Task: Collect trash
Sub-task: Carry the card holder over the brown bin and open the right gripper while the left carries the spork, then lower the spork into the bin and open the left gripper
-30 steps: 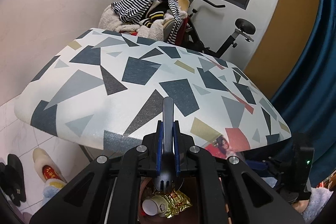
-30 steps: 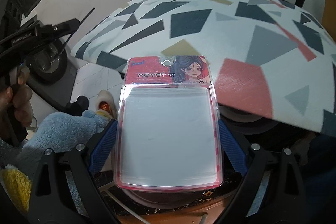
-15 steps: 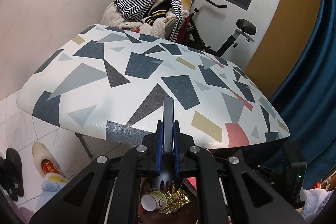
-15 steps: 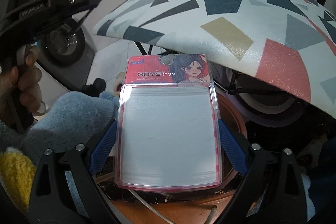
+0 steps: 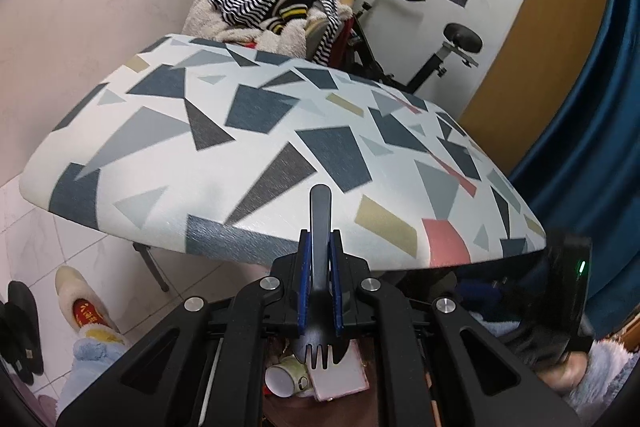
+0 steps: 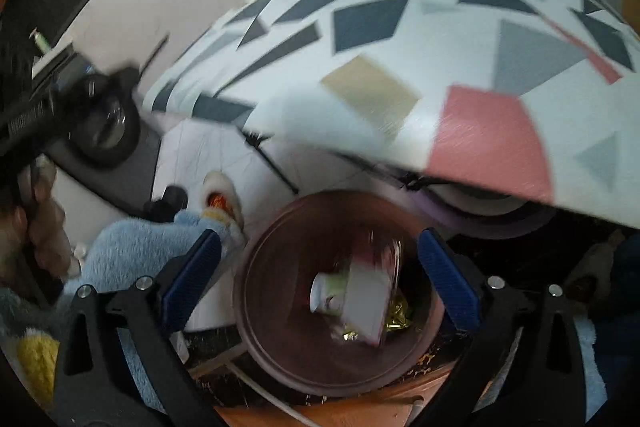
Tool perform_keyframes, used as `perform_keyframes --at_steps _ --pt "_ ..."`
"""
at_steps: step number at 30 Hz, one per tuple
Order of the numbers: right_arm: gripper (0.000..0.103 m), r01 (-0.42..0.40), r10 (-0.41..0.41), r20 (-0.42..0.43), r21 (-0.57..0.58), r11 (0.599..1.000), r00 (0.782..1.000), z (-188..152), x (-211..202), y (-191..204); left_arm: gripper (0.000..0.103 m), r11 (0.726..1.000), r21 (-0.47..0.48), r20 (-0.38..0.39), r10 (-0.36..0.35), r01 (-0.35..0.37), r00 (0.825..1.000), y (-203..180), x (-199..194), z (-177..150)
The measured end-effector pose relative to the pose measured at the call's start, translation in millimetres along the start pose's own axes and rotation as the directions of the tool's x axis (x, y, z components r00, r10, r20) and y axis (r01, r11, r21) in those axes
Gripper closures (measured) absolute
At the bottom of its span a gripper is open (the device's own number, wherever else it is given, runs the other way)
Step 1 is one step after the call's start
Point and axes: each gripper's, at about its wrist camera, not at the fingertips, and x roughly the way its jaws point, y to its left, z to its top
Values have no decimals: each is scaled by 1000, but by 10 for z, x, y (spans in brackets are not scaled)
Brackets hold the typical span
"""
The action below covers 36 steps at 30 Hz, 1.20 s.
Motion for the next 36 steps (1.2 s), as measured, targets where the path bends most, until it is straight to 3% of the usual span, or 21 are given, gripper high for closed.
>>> perform_keyframes --at_steps 12,22,27,29,30,31,32,36 --pt "6 143 -143 139 9 990 980 281 -514 -340 93 992 112 -151 -40 57 988 -304 398 -313" --pt "6 186 -187 148 21 982 971 375 -615 -462 93 974 213 -297 -15 82 955 -446 850 -693" --pt "6 193 -193 144 18 981 970 373 -612 -472 92 973 216 -318 -13 86 948 -433 924 -735" --pt "6 199 -199 143 15 980 970 369 -604 -456 77 973 214 -322 -13 86 947 -424 931 -731" --pt "6 202 -201 142 12 979 969 368 -602 -437 59 974 213 -317 -12 83 949 -418 917 -724" --pt "6 203 -202 141 11 979 969 367 -599 -432 48 974 210 -307 -13 81 952 -412 897 -713" --pt "6 205 -204 141 11 979 969 367 -600 -428 45 975 210 -295 -14 79 955 -408 875 -694" --pt "6 213 -211 142 1 977 967 385 -623 -396 15 974 224 -236 9 45 972 -399 747 -552"
